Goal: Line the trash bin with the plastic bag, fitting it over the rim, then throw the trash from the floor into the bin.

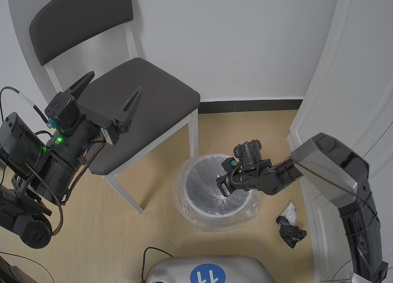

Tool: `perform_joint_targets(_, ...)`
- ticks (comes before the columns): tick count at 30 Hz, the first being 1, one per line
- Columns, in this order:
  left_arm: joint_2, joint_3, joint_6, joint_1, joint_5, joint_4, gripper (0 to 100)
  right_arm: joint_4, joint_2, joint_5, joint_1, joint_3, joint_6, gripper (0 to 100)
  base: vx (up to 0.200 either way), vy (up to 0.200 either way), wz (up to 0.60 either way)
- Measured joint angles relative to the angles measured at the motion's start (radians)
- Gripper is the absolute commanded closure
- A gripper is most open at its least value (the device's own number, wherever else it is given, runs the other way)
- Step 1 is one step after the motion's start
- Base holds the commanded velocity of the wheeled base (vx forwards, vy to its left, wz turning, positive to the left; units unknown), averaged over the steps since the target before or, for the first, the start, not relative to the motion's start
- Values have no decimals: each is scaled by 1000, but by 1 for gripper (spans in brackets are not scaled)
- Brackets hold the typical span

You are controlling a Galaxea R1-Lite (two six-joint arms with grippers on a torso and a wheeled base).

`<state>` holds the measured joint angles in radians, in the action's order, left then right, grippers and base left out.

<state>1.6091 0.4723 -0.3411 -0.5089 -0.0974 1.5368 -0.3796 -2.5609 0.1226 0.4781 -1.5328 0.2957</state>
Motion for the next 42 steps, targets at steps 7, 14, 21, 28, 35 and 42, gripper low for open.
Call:
perform_joint_targets(7,2,-3,0,-1,0,0,0,-218,189,-61,-53,342,-96,100,0,0,0)
perform_joint_targets(14,10,-6,0,-2,0,0,0,-593,272,-90,-183,613,-241,100,0,0,0)
perform_joint_targets(21,27,-7,0,-6,0,0,0,-626,279,-70,-323,679,-263,0,0,0,0)
perform_joint_targets(28,40,-8,-1,-13,0,0,0,-545,259,4,-368,692,-269,0,0,0,0)
perform_joint_targets(35,45,-8,-1,-15,0,0,0,-578,207,32,-338,688,-275,0,0,0,0)
perform_joint_targets(42,50,-7,-2,-16,0,0,0,-679,128,33,-290,677,-283,0,0,0,0)
